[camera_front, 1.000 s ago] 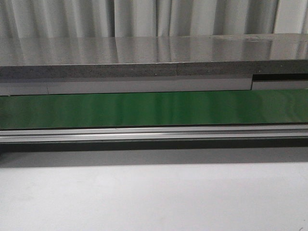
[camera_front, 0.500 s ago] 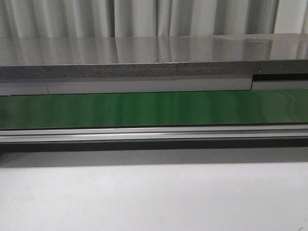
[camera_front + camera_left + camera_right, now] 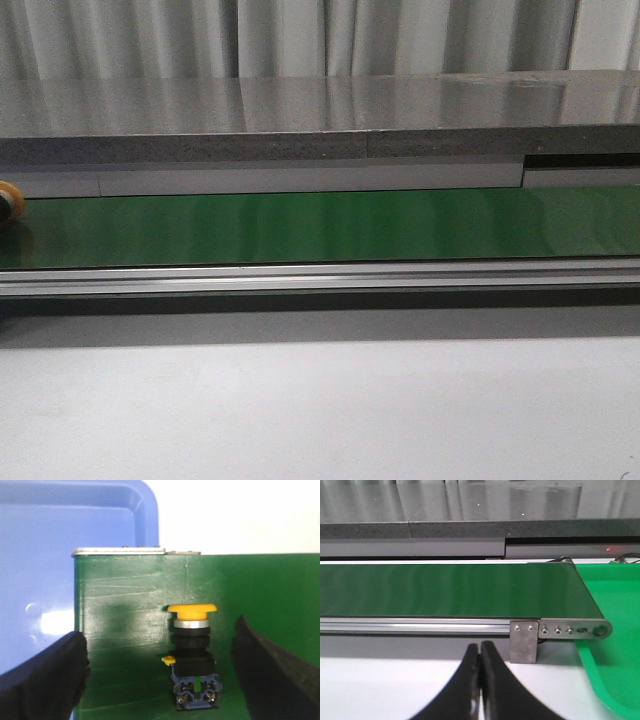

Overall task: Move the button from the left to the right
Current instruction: 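Carry the button onto the conveyor belt and release it, then raise the left gripper while the belt carries the button toward the right arm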

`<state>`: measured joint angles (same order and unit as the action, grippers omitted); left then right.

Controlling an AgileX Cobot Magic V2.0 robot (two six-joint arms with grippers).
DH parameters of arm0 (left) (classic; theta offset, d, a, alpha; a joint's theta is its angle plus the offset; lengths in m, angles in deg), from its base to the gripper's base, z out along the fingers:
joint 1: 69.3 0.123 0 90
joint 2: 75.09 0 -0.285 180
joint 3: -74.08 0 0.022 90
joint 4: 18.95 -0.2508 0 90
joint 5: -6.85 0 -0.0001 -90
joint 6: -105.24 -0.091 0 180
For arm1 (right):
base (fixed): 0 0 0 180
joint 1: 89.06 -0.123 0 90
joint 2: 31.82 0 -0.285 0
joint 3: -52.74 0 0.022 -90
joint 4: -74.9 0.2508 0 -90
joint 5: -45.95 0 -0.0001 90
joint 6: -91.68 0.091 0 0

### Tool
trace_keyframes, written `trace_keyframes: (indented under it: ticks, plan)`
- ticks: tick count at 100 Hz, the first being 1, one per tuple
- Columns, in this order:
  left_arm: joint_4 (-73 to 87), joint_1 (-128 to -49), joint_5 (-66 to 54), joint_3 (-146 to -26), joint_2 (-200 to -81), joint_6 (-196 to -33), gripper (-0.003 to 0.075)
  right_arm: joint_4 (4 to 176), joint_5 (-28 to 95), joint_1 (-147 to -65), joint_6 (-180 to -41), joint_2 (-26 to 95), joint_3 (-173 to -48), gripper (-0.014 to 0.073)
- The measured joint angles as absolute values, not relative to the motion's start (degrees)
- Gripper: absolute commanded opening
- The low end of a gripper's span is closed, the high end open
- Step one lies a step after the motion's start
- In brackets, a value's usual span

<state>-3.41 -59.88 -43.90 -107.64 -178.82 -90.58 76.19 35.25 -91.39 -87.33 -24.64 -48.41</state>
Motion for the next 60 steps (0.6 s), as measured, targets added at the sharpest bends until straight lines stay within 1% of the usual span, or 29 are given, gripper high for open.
trace_keyframes:
  ticks: [12,29,44,60]
  plan:
    - [-3.02,-61.48,-42.12,-106.94,-174.59,-91.51,0.0568,76.19,35.25,-91.39,-87.33,-24.64,-48.41,-0.0068]
    - [-2.53,-66.31,-37.41,-102.99,-166.56,-91.94,0.0568,76.19,35.25,-91.39,-87.33,-24.64,-48.41,-0.0068]
    - [-2.31,-69.41,-32.2,-96.94,-158.85,-92.13,0.0568,76.19,35.25,-91.39,-87.33,-24.64,-48.41,-0.0068]
    - [-2.31,-71.22,-24.06,-88.45,-149.18,-92.18,0.0568,76.19,35.25,-91.39,-87.33,-24.64,-48.41,-0.0068]
